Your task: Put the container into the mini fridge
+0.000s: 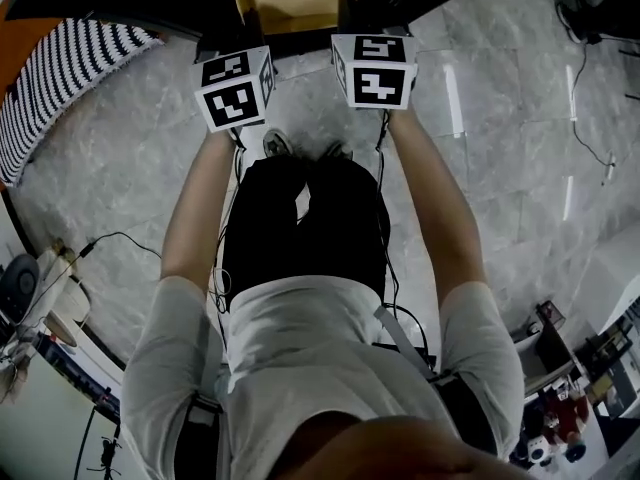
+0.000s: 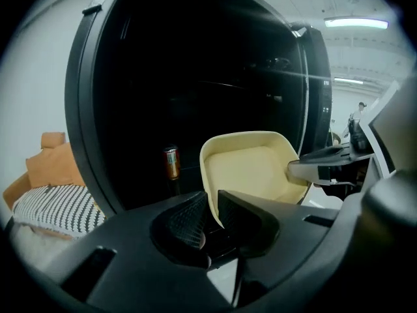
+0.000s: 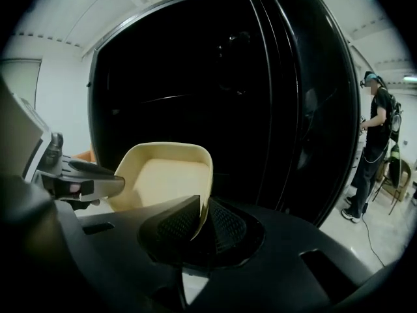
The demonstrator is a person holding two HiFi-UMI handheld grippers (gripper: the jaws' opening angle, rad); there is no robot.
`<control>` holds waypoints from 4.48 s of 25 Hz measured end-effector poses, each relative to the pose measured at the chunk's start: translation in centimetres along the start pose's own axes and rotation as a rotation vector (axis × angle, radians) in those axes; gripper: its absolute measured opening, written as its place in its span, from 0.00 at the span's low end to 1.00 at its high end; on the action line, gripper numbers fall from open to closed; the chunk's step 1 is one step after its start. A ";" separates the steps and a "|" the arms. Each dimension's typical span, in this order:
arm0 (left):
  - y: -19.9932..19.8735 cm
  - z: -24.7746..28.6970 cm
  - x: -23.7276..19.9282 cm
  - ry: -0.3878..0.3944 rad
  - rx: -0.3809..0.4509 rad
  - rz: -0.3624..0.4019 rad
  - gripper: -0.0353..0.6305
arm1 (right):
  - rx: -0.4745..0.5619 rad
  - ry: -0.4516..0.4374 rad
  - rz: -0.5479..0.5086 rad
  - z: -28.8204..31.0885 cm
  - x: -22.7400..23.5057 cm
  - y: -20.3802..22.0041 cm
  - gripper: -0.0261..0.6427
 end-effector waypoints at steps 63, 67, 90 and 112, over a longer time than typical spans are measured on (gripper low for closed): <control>-5.3 10.7 -5.3 0.010 -0.024 -0.085 0.24 | -0.024 -0.014 0.088 12.5 0.9 -3.2 0.35; -7.3 7.6 -3.5 0.057 0.009 -0.067 0.24 | 0.047 -0.019 0.096 8.7 -0.2 -5.7 0.35; -11.8 -16.0 3.0 0.228 0.153 0.000 0.07 | 0.199 0.030 0.077 -16.0 -7.2 -12.8 0.09; -14.1 -38.9 18.4 0.044 0.377 0.059 0.07 | 0.536 -0.203 -0.118 -44.2 -4.6 -15.2 0.09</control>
Point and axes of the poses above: the fingertips, and each gripper's own axes: z forward along the fingers, x to its right, y out of its underside, the point moved 5 cm from there along -z, backward along the fingers, and after that the axes turned 2 degrees about y, right-handed, at the moved point
